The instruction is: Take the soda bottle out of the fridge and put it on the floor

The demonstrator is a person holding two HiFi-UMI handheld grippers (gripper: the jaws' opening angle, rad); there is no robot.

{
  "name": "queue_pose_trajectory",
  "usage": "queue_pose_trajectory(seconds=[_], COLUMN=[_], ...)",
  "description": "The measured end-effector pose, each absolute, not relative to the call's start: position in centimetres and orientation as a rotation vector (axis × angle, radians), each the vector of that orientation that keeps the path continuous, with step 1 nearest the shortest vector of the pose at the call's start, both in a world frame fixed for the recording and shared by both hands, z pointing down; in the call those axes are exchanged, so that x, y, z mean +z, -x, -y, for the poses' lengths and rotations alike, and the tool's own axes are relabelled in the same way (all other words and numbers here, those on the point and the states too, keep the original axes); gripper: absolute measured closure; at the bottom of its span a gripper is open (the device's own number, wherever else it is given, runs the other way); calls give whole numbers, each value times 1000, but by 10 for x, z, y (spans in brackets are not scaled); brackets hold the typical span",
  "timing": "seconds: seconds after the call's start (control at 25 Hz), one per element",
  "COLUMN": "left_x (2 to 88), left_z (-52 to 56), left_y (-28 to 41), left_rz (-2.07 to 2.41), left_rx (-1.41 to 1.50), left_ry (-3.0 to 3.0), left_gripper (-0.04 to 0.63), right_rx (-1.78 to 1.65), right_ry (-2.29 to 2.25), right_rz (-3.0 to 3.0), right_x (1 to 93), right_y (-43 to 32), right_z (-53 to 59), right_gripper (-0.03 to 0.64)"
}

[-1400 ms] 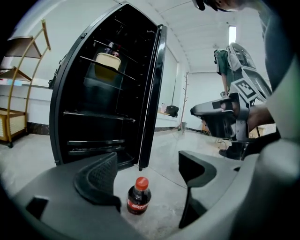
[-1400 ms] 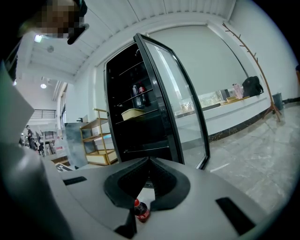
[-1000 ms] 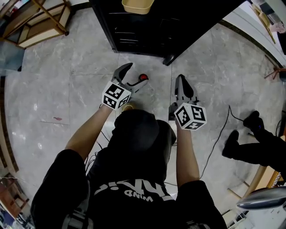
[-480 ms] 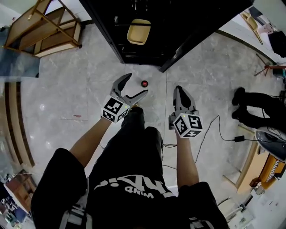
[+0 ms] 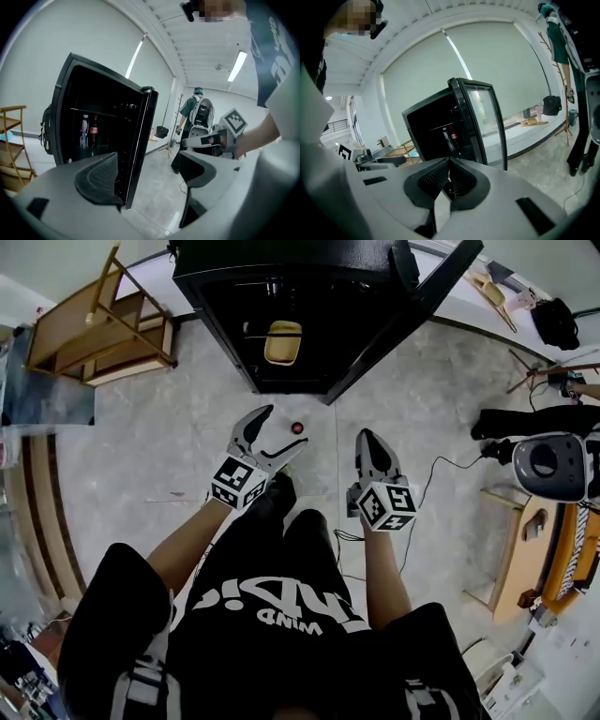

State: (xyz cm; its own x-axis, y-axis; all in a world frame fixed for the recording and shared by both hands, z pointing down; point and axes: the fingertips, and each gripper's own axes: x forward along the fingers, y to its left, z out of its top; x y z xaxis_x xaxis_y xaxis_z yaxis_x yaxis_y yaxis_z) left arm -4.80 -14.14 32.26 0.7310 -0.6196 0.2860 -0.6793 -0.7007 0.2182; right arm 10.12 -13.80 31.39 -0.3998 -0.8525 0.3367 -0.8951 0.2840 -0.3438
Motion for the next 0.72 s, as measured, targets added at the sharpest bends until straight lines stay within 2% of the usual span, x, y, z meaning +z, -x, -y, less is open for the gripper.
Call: queue_pose_trajectory(seconds=[0.2,0.28,0.56,0.68,0.72], left_x=[291,282,243,233,230], left_z=[153,154,157,161,161], left_y=[53,50,28,18,16], left_rz=[1039,1033,1009,1024,1021], left_rx=[228,236,225,186,165], left_ry=[-2599,-2604,-2686,-2700,-2696], left_gripper=[198,226,436,581,588], right_rx=[709,710,707,679,667], right_ry=[-1709,-1729,-1713,-1708,-1713], right_rz=[2462,2457,2459,2472,2476], right_x=[276,269,261,252,249], right_y=[-104,-110,-129,-138,-141], right_z=[139,135,139,141,141], right_gripper=[594,594,594,594,594])
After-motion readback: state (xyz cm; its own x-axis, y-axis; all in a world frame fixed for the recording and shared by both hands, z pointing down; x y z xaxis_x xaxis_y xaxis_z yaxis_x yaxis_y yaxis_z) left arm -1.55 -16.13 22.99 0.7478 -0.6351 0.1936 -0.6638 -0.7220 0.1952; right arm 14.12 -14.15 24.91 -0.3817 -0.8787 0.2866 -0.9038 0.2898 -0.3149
